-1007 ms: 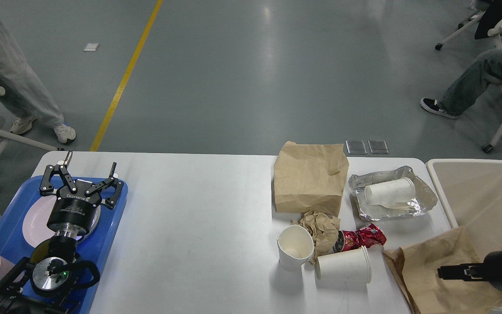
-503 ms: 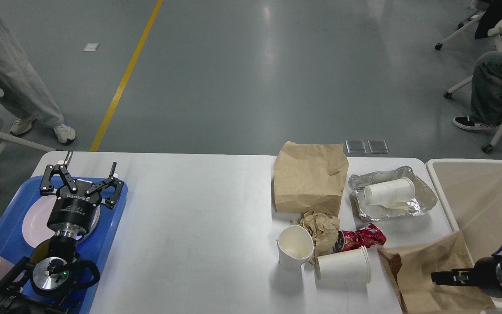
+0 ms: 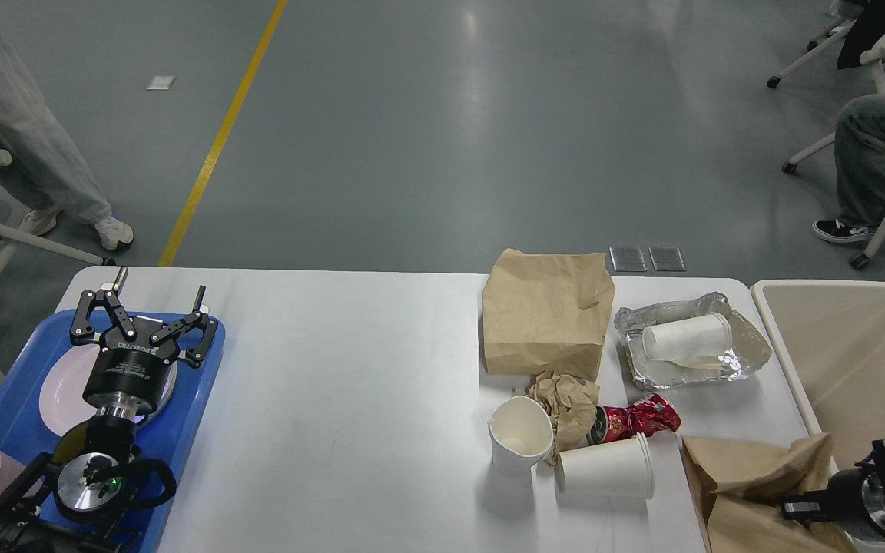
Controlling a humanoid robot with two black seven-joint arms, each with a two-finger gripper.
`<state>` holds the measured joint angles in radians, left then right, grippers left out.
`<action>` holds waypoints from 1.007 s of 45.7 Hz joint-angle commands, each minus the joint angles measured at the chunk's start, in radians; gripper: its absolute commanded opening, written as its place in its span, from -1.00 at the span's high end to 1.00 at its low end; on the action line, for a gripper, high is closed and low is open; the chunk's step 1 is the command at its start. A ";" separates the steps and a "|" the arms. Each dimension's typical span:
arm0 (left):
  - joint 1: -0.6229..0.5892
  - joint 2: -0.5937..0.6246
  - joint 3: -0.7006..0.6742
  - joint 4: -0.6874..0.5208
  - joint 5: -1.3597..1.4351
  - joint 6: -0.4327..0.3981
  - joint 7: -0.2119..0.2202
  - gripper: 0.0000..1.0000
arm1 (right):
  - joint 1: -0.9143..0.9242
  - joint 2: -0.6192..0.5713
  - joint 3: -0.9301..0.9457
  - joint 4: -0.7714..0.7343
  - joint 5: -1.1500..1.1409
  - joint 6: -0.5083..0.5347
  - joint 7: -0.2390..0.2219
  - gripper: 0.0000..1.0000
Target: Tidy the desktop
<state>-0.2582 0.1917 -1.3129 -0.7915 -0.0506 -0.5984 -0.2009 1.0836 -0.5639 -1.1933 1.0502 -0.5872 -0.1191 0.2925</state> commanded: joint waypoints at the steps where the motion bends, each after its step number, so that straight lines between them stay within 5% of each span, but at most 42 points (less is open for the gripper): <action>1: 0.001 0.000 0.000 0.000 0.000 0.000 0.000 -0.93 | 0.021 -0.017 0.023 0.042 0.001 0.002 -0.030 1.00; 16: 0.001 0.000 0.000 0.000 0.000 0.000 0.000 -0.93 | 0.038 -0.027 0.047 0.054 0.003 0.038 -0.067 1.00; 26: 0.001 0.000 0.000 0.000 0.000 0.000 0.000 -0.93 | 0.220 -0.139 0.040 0.105 0.127 0.301 -0.093 1.00; 34: -0.001 0.000 0.000 0.000 0.000 0.000 0.000 -0.93 | 0.438 -0.243 0.015 0.220 0.150 0.501 -0.157 1.00; 46: 0.001 0.000 0.000 0.000 0.000 0.000 0.000 -0.93 | 0.772 -0.222 -0.236 0.278 0.394 0.737 -0.226 1.00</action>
<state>-0.2584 0.1917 -1.3131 -0.7916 -0.0505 -0.5984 -0.2009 1.7018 -0.8056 -1.2983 1.2899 -0.2945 0.5503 0.0864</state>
